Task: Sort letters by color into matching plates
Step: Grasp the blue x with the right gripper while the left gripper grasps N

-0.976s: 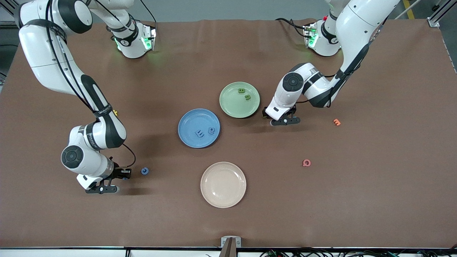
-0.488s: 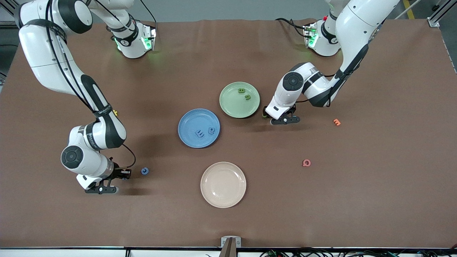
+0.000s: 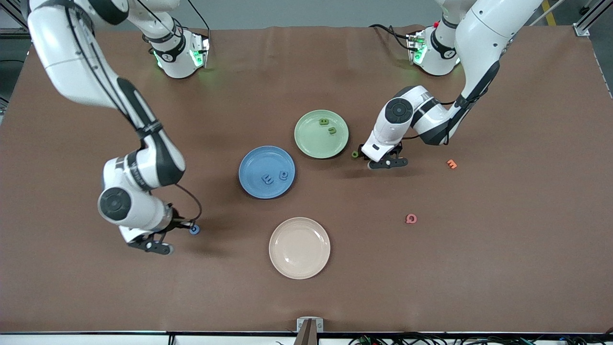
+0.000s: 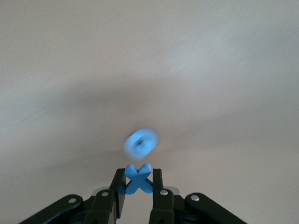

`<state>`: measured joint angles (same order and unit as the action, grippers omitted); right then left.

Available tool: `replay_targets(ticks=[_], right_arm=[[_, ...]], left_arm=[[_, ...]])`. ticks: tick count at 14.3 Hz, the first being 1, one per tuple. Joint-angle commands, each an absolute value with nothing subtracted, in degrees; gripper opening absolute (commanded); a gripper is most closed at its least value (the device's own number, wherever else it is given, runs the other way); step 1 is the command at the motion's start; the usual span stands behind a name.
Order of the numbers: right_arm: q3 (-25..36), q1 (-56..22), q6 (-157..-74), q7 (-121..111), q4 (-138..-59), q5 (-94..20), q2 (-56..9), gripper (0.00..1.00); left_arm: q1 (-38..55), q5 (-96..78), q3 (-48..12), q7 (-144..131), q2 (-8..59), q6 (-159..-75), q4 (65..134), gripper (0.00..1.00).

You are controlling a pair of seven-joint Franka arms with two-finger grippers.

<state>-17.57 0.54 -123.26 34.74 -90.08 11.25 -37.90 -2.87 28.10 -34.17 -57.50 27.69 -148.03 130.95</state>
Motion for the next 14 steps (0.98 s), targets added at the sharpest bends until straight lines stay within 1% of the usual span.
replay_targets(ticks=[1, 3, 4, 7, 8, 9, 10, 12, 14], right_arm=[[-22.8, 0.7, -124.7, 45.6, -100.2, 10.9, -30.6, 0.0], [-26.5, -0.3, -127.3, 53.6, -104.7, 10.9, -28.3, 0.0], [-27.2, -1.5, -129.7, 57.6, -107.4, 11.0, -27.5, 0.0], [-27.2, -6.5, -135.8, 65.3, -112.7, 11.3, -26.9, 0.0], [-27.2, -7.5, -137.2, 66.8, -113.7, 11.6, -27.0, 0.0], [-27.2, -8.3, -138.1, 67.7, -114.2, 11.6, -27.2, 0.0], [-27.2, -8.9, -138.2, 68.3, -114.3, 11.6, -27.2, 0.0], [-27.2, -9.8, -138.4, 69.6, -114.3, 11.6, -27.9, 0.01], [-27.2, -10.9, -139.1, 70.8, -114.3, 11.6, -28.7, 0.02]], left_arm=[[-3.1, 29.1, -34.5, -58.0, 26.3, -148.9, 132.4, 0.78], [-3.0, 29.1, -34.5, -58.5, 26.4, -148.9, 132.3, 0.68], [-2.9, 29.1, -34.5, -59.5, 26.4, -148.9, 132.2, 0.62], [-2.5, 29.1, -34.7, -61.9, 26.8, -148.9, 132.0, 0.52], [-2.5, 29.1, -34.7, -61.9, 26.8, -148.9, 132.0, 0.46], [-2.5, 29.1, -34.7, -61.9, 26.8, -148.9, 132.0, 0.39], [-2.5, 29.1, -34.7, -62.0, 26.8, -148.9, 132.0, 0.33], [-2.5, 29.1, -34.8, -62.0, 26.6, -148.8, 131.9, 0.28], [-2.6, 29.1, -34.9, -62.1, 26.2, -148.4, 131.7, 0.27]])
